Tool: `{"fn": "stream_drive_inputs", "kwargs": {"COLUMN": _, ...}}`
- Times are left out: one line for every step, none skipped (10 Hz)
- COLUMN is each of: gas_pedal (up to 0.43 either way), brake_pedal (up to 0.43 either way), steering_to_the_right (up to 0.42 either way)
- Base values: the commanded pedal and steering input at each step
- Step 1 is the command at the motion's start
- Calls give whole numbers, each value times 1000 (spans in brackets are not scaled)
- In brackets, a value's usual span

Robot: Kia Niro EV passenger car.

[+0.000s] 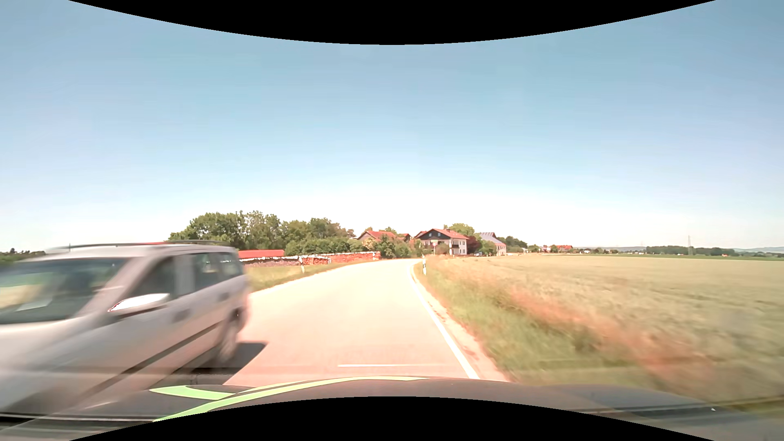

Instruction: Follow the waypoints while adhering to traffic rules and regulations

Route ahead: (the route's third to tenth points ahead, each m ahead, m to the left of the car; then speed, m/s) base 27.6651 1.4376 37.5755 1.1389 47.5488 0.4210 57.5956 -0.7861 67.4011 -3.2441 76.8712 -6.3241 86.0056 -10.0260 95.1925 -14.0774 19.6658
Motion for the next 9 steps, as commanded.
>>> {"fn": "stream_drive_inputs", "kwargs": {"gas_pedal": 87, "brake_pedal": 0, "steering_to_the_right": -4}}
{"fn": "stream_drive_inputs", "kwargs": {"gas_pedal": 87, "brake_pedal": 0, "steering_to_the_right": -3}}
{"fn": "stream_drive_inputs", "kwargs": {"gas_pedal": 87, "brake_pedal": 0, "steering_to_the_right": -3}}
{"fn": "stream_drive_inputs", "kwargs": {"gas_pedal": 98, "brake_pedal": 0, "steering_to_the_right": -1}}
{"fn": "stream_drive_inputs", "kwargs": {"gas_pedal": 98, "brake_pedal": 0, "steering_to_the_right": 0}}
{"fn": "stream_drive_inputs", "kwargs": {"gas_pedal": 98, "brake_pedal": 0, "steering_to_the_right": 0}}
{"fn": "stream_drive_inputs", "kwargs": {"gas_pedal": 98, "brake_pedal": 0, "steering_to_the_right": 2}}
{"fn": "stream_drive_inputs", "kwargs": {"gas_pedal": 98, "brake_pedal": 0, "steering_to_the_right": 4}}
{"fn": "stream_drive_inputs", "kwargs": {"gas_pedal": 98, "brake_pedal": 0, "steering_to_the_right": 8}}
